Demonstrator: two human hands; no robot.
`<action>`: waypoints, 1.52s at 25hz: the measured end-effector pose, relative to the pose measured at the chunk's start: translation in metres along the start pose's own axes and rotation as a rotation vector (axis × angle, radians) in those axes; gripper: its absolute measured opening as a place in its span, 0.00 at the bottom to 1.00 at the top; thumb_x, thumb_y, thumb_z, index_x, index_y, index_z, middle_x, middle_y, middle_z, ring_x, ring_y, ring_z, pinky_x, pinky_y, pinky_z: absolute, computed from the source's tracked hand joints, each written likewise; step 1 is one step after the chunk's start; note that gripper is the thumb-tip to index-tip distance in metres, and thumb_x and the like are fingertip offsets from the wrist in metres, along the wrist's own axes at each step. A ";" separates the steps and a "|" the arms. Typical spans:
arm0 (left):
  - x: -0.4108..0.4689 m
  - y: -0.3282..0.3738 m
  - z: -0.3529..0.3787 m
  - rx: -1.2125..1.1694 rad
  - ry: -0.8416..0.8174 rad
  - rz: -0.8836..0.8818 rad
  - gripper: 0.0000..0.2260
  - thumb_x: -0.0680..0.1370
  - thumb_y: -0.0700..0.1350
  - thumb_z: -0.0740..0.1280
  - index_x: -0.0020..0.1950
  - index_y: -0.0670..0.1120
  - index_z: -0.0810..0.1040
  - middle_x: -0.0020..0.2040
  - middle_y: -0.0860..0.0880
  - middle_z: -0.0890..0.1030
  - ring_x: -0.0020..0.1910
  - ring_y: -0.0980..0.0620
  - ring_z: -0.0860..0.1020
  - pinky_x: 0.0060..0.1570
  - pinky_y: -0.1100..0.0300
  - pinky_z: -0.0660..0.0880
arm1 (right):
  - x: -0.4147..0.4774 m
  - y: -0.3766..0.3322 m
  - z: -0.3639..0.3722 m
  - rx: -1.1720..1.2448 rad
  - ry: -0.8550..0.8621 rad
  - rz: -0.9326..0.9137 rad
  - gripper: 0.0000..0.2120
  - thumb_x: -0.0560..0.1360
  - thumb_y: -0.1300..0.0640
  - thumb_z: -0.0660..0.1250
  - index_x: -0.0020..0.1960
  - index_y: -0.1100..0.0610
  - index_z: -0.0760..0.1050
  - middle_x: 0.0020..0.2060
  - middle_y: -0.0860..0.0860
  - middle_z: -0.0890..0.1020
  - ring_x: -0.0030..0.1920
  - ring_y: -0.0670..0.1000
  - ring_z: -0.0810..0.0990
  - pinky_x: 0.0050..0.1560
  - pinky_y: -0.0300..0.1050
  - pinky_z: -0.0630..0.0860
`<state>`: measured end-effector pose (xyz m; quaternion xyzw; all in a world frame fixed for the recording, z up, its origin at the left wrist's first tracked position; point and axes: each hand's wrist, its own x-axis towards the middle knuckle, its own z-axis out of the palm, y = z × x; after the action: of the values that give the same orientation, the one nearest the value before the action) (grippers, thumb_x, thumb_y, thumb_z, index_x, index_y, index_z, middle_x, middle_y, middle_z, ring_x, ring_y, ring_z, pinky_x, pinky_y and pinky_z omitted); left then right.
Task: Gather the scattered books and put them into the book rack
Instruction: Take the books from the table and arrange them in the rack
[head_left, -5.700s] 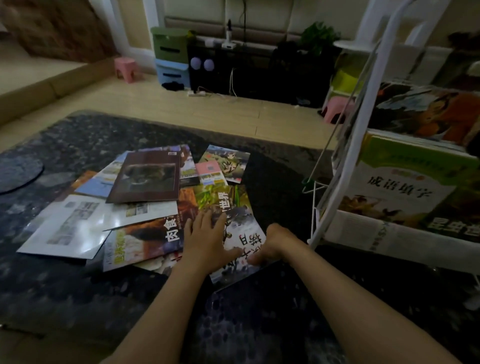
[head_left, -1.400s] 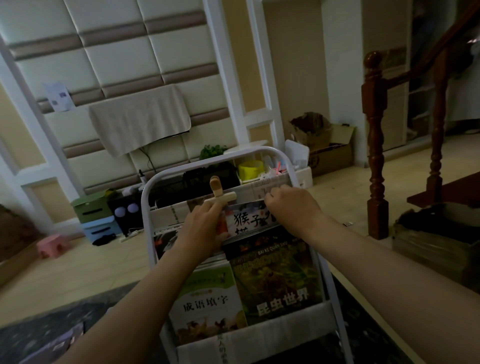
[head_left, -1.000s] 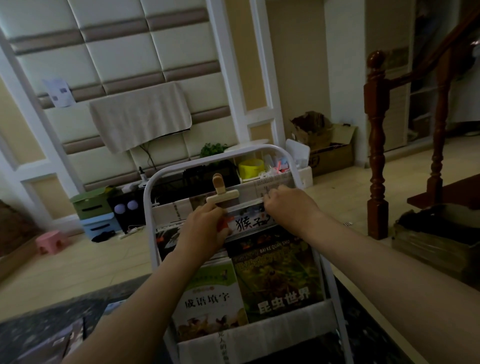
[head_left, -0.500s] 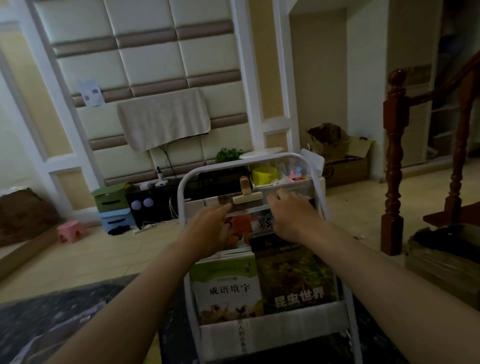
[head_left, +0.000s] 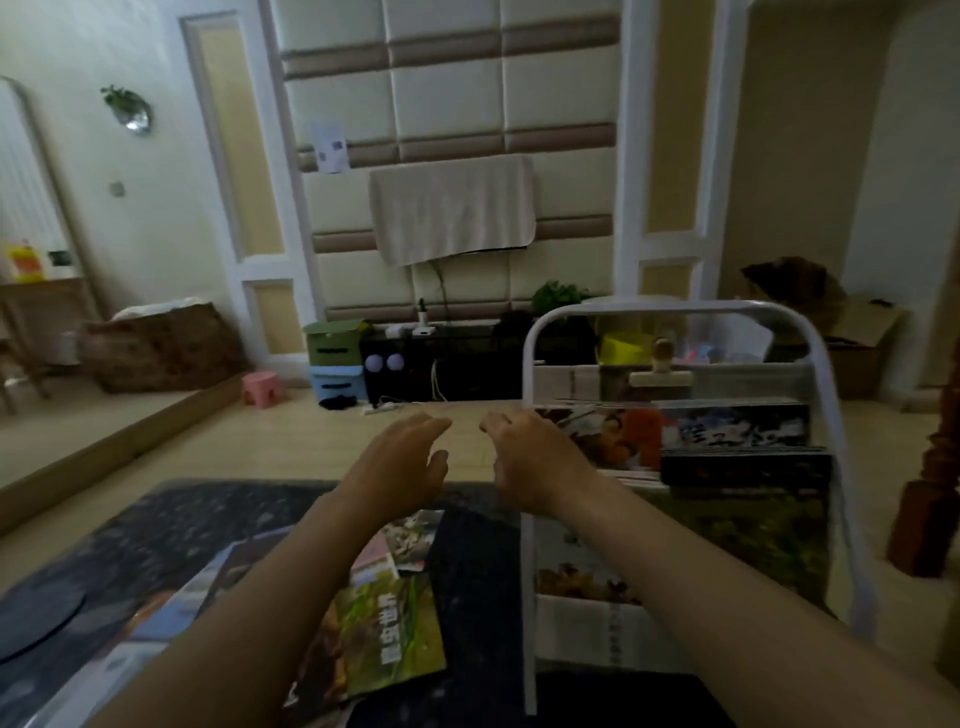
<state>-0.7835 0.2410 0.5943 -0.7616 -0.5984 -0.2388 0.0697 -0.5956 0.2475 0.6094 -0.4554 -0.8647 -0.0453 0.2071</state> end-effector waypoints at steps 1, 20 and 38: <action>-0.010 -0.016 0.000 -0.010 -0.010 -0.036 0.21 0.80 0.45 0.63 0.74 0.44 0.69 0.70 0.45 0.73 0.67 0.45 0.72 0.67 0.53 0.68 | 0.006 -0.013 0.009 0.003 -0.022 -0.008 0.23 0.76 0.63 0.62 0.71 0.59 0.67 0.65 0.57 0.73 0.65 0.60 0.71 0.64 0.55 0.72; -0.210 -0.177 0.164 -0.141 -0.161 -0.771 0.14 0.73 0.46 0.65 0.57 0.43 0.77 0.56 0.42 0.75 0.54 0.38 0.74 0.51 0.49 0.73 | -0.002 -0.096 0.291 -0.013 -0.851 0.054 0.43 0.71 0.39 0.73 0.79 0.49 0.56 0.73 0.56 0.65 0.72 0.59 0.67 0.67 0.53 0.70; -0.189 -0.161 0.182 0.106 -0.439 -0.627 0.42 0.67 0.74 0.63 0.71 0.49 0.63 0.76 0.38 0.57 0.74 0.37 0.56 0.70 0.41 0.55 | -0.010 -0.086 0.305 -0.135 -0.782 -0.077 0.33 0.79 0.38 0.61 0.79 0.46 0.55 0.71 0.56 0.67 0.68 0.62 0.70 0.62 0.55 0.74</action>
<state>-0.9170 0.1902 0.3214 -0.5701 -0.8144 -0.0486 -0.0970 -0.7568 0.2708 0.3375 -0.4180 -0.8899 0.0671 -0.1698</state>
